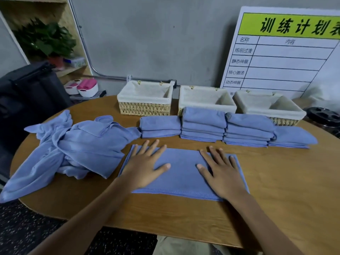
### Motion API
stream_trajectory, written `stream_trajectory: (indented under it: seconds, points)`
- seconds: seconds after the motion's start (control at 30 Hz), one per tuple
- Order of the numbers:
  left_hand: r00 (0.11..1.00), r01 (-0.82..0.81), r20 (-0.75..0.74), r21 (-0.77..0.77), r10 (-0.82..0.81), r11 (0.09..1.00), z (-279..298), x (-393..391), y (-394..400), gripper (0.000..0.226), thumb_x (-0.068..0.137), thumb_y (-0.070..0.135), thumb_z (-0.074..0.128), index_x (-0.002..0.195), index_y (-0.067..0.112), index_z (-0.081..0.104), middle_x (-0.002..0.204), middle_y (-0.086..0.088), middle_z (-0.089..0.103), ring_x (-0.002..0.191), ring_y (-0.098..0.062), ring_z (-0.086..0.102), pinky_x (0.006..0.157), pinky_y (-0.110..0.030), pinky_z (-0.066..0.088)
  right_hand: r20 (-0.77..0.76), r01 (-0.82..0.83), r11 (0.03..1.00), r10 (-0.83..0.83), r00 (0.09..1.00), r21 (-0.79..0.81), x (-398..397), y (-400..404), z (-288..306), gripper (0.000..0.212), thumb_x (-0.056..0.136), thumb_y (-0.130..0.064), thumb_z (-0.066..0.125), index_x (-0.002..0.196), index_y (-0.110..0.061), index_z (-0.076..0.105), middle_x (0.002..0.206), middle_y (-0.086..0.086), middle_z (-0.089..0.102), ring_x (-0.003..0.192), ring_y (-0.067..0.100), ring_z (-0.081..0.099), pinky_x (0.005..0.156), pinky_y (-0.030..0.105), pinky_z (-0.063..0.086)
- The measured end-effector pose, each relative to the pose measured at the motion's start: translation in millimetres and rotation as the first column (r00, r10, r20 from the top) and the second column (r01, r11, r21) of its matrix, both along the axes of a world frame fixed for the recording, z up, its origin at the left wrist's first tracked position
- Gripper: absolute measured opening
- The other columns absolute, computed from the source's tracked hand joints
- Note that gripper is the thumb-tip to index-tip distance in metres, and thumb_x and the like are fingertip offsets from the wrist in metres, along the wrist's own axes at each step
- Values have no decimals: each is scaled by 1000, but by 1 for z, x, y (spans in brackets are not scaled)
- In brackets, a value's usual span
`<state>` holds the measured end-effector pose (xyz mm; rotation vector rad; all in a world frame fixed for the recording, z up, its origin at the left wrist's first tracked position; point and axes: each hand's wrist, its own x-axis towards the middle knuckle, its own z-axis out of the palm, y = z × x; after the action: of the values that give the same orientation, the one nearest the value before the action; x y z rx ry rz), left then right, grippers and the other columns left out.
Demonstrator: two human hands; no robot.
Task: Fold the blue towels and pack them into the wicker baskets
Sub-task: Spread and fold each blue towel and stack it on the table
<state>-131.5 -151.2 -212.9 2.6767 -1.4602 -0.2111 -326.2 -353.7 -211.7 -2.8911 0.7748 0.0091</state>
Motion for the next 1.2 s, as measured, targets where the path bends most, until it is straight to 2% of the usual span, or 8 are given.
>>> stream_trajectory:
  seconds: [0.23, 0.43, 0.57, 0.7, 0.83, 0.97, 1.03, 1.2]
  points:
    - [999, -7, 46, -15, 8, 1000, -3, 15, 13, 99, 72, 91, -11, 158, 42, -5, 166, 12, -14, 153, -17, -14, 123, -49, -3, 21, 136, 991, -136, 991, -13, -15, -12, -3, 86, 80, -70, -19, 158, -38, 0, 167, -7, -5, 153, 20, -8, 122, 45, 4]
    - [995, -25, 97, 53, 20, 998, 2, 12, 14, 112, 63, 91, -23, 159, 37, -3, 168, 6, -10, 154, -22, -10, 123, -56, 1, 211, 388, 917, -362, 908, -94, -42, -20, 2, 67, 96, -61, 32, 137, -11, 48, 139, 11, 47, 129, 30, 42, 103, 46, 34]
    - [962, 113, 237, 110, -136, 988, 29, 5, -4, 98, 79, 80, 1, 158, 25, 22, 167, -2, 11, 153, -27, 10, 119, -56, 14, 248, 388, 921, -382, 890, 24, -58, -23, 9, 37, 96, -53, 51, 105, -18, 62, 111, 5, 55, 110, 29, 50, 91, 44, 39]
    - [937, 250, -212, -142, -276, 958, 55, -31, -83, 59, 100, 60, 42, 150, 29, 42, 152, 8, 39, 137, -13, 40, 112, -36, 34, 381, 259, 866, -433, 817, 427, -69, -43, 14, 26, 96, -35, 61, 85, -14, 50, 77, 0, 55, 79, 28, 56, 66, 37, 39]
    - [794, 316, -454, -262, -405, 912, 63, -87, -201, 45, 101, 40, 54, 143, 23, 52, 140, 1, 55, 127, -13, 53, 106, -33, 44, 472, 16, 714, -479, 740, 700, -93, -72, 22, 23, 96, -22, 64, 95, -10, 44, 81, 20, 60, 66, 30, 55, 55, 29, 39]
    - [682, 456, -536, -220, -497, 863, 58, -121, -288, 37, 100, 32, 58, 134, 17, 61, 137, 0, 60, 127, -14, 56, 108, -35, 45, 498, 7, 710, -500, 709, 704, -123, -111, 20, 28, 94, -24, 68, 98, -13, 43, 72, 17, 51, 58, 19, 46, 56, 30, 35]
    - [638, 485, -573, -220, -515, 846, 57, -132, -311, 35, 99, 29, 62, 132, 16, 63, 125, 1, 67, 119, -12, 60, 99, -23, 48, 513, 40, 719, -531, 674, 693, -141, -127, 21, 30, 93, -23, 69, 101, -10, 43, 70, 11, 50, 55, 12, 43, 53, 24, 32]
    - [588, 437, -571, -372, -573, 819, 53, -147, -338, 31, 93, 19, 71, 123, 15, 69, 108, 15, 72, 103, -4, 65, 86, -15, 48, 478, 64, 712, -533, 698, 700, -180, -139, 14, 36, 92, -23, 69, 113, -17, 40, 65, 14, 47, 54, 14, 39, 51, 27, 28]
